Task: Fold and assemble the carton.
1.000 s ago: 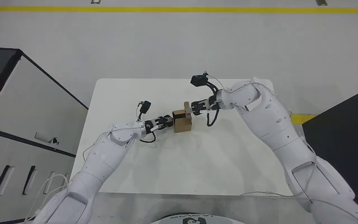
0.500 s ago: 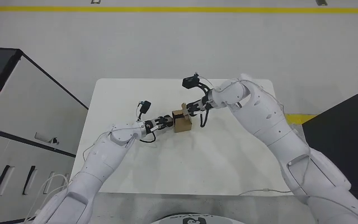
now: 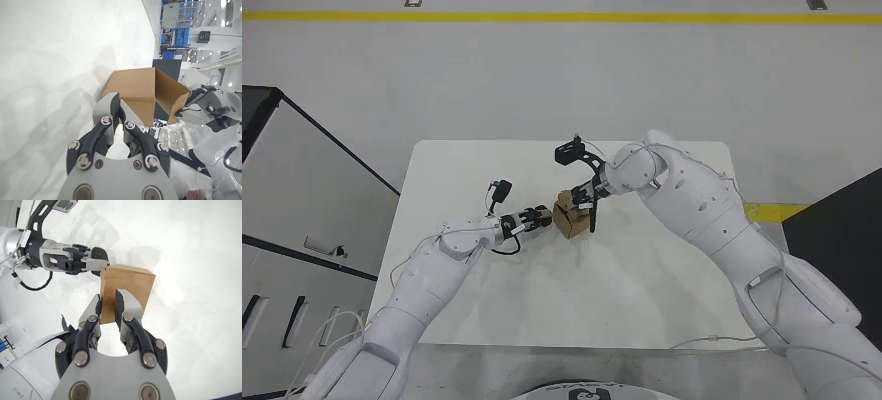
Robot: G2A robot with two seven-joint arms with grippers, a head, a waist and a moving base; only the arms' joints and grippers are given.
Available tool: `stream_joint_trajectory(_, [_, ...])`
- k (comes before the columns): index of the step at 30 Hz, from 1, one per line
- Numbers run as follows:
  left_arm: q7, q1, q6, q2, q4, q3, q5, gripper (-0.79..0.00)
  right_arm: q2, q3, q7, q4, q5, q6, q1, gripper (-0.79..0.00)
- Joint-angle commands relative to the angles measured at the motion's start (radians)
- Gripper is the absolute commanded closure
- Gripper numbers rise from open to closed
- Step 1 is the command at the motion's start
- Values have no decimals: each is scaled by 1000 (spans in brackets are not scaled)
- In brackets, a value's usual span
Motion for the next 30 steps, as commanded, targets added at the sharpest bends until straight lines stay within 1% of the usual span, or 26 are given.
stream_joint_trajectory(1, [0,0,0,0,0,0,0,0,-3,-8,-3,-4,-20,-2,5,-157])
stream_joint_trajectory(3, [0,0,0,0,0,0,0,0,-4,-15,-4,-9,-43,-3,7,-163])
stream_joint_trajectory(5, [0,0,0,0,0,0,0,0,-5,-21,-2,-17,-61,-3,8,-151])
stream_joint_trajectory(13, [0,0,0,0,0,0,0,0,-6,-35,27,-55,-127,-7,7,-145])
stream_joint_trajectory(17, [-6,18,4,0,-28,3,-5,0,-6,-34,36,-64,-147,-6,6,-123])
stream_joint_trajectory(20, [-26,27,7,0,-46,6,-9,0,-6,-33,44,-68,-160,-8,6,-80])
stream_joint_trajectory(30, [-25,34,8,-6,-66,14,-14,0,-11,-37,57,-74,-192,-16,5,-40])
